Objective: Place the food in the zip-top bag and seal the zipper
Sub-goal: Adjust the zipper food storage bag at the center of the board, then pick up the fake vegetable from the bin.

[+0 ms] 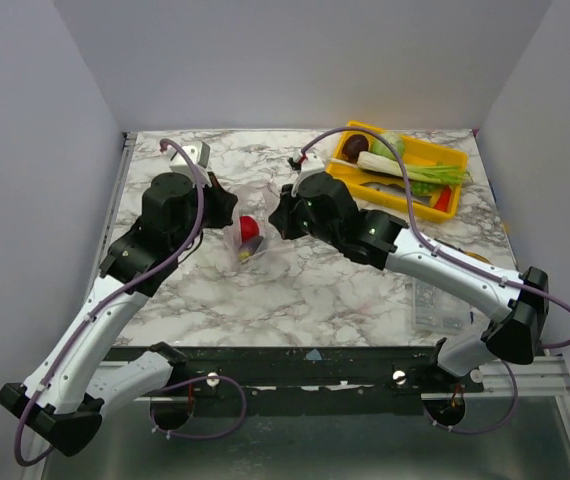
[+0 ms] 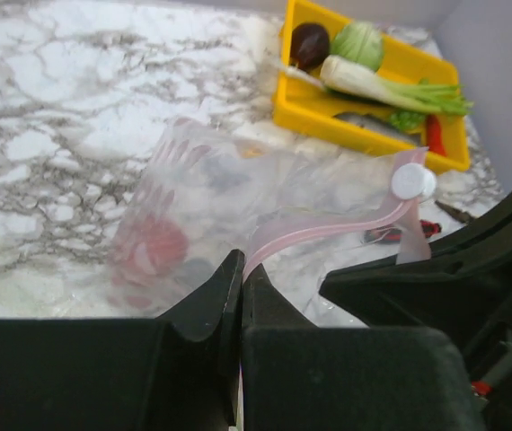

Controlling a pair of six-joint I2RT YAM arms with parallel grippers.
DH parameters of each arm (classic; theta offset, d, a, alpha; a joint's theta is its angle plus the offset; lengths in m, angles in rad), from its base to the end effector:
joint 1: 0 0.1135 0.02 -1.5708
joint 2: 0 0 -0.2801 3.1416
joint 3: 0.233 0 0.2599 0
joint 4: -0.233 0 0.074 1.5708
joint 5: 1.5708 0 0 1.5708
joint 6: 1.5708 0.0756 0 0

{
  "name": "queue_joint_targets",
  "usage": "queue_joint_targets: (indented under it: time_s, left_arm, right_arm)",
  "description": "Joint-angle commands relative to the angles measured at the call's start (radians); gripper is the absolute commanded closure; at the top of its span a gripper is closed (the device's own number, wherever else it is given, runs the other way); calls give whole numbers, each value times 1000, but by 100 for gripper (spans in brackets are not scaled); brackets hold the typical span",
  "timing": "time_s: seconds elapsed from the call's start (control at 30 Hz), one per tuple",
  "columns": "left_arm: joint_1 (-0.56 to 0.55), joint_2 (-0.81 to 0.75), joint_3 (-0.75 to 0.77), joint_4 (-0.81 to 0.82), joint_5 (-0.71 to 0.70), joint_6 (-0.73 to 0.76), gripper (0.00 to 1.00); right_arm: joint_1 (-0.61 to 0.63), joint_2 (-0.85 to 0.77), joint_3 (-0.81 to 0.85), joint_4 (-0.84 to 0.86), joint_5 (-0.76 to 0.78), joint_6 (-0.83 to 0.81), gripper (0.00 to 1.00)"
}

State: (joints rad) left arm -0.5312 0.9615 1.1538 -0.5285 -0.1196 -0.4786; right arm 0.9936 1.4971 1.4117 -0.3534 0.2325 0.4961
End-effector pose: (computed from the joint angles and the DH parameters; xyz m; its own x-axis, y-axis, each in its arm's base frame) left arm 0.2091 -0.1124 0.4013 -0.4394 -0.2722 -0.8561 0.2293 0.8875 -0.3998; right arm 0.2274 0.3173 0.3684 -0.5379 0.0229 -0.8427 -0.5067 0.7902 0.3448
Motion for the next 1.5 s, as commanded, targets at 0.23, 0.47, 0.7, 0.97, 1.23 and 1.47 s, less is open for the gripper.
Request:
queue_joint_targets:
  time_s: [0.23,0.47,0.7,0.97,1.23,1.47]
  left_arm:
    - [5,-19,21,48,31,15,100]
    - [6,-28,-75,60,12,39,100]
    - [5,-11,-62,61,51,57,100]
    - [0,-6,-83,78,75,58,100]
    - [-8,-5,-89,88,67,71,100]
    - [-10,9,-101,92,55,76,100]
  right_arm:
    - [-1,0,50,63,81,-22,96]
    - [0,-6,-12,-17,88,119,68]
    - [0,4,159,-244,76,209,36]
    - [-27,-114,264,-348,345,159,28]
    - [-407,-140,200,-255,295,-36,28]
    - [-573,102,197,-87,127,-341,20]
